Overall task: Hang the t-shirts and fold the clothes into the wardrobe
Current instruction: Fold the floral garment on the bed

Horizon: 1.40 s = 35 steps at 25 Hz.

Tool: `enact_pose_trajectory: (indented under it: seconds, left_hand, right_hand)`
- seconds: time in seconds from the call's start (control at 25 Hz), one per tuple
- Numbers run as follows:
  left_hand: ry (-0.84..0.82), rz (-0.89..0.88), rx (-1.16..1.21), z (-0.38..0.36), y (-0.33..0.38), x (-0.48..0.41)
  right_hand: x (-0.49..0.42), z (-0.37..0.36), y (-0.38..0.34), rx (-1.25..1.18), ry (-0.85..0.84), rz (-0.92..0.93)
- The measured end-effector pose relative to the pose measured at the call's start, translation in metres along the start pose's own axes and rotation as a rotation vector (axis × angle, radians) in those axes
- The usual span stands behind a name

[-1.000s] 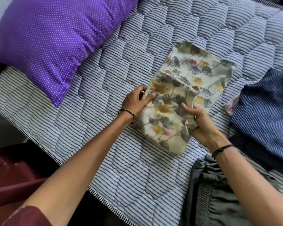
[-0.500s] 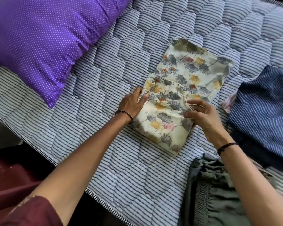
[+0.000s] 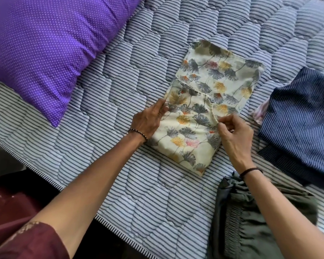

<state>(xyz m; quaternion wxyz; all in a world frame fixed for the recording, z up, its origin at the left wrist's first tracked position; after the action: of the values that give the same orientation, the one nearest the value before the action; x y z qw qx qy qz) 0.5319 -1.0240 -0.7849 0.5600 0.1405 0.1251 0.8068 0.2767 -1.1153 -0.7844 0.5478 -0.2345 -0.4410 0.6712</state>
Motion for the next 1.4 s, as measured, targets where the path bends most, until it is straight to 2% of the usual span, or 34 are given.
enact_pose_trajectory:
  seconds: [0.12, 0.24, 0.32, 0.36, 0.52, 0.68, 0.8, 0.92, 1.04, 1.12, 1.2, 1.4]
  left_hand:
    - [0.000, 0.039, -0.005, -0.003, -0.003, -0.001]
    - [0.159, -0.030, 0.082, 0.000, 0.004, 0.000]
    - [0.238, -0.076, 0.040, -0.001, 0.007, 0.002]
    - [0.226, -0.094, 0.000, -0.007, 0.008, 0.002]
    - [-0.061, -0.107, 0.014, -0.023, 0.017, 0.002]
    - [-0.254, -0.210, -0.246, -0.034, 0.011, -0.005]
    - [-0.300, -0.239, -0.304, -0.039, 0.004, -0.011]
    - [-0.323, -0.254, -0.244, -0.040, 0.001, -0.014]
    - [-0.236, -0.226, -0.053, -0.032, 0.004, -0.014]
    - [-0.060, -0.051, 0.149, -0.019, 0.002, -0.017]
    - [0.122, 0.124, 0.243, -0.004, -0.003, -0.020]
    - [0.157, 0.250, 0.284, 0.007, -0.005, -0.023]
  right_hand:
    - [0.007, -0.001, -0.001, 0.124, 0.126, 0.038]
    - [0.016, -0.007, -0.007, 0.378, 0.267, 0.174]
    - [0.022, -0.011, -0.016, 0.421, 0.318, 0.257]
    - [0.024, -0.016, -0.021, 0.415, 0.310, 0.303]
    - [0.025, -0.057, -0.039, 0.452, 0.066, 0.440]
    - [0.029, -0.093, -0.017, 0.677, -0.199, 0.445]
    - [0.032, -0.095, -0.007, 0.742, -0.222, 0.444]
    - [0.032, -0.097, -0.009, 0.754, -0.211, 0.452]
    - [0.030, -0.094, -0.011, 0.705, -0.196, 0.457]
    - [0.027, -0.087, -0.014, 0.618, -0.133, 0.440]
    - [0.019, -0.075, -0.017, 0.493, -0.053, 0.381]
    - [0.001, -0.057, -0.013, 0.248, 0.060, 0.142]
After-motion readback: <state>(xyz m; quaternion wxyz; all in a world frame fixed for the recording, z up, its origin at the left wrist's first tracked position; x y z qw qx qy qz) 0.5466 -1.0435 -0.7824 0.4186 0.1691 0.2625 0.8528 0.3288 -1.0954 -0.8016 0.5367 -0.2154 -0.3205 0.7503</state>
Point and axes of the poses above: each hand's wrist, its own x-axis away from the middle knuckle, its own z-axis out of the back of the hand, y = z × x, the point moved 6 cm from there along -x, towards the middle knuckle, and after that the axes turned 2 degrees about -y, right-handed, at the moved point
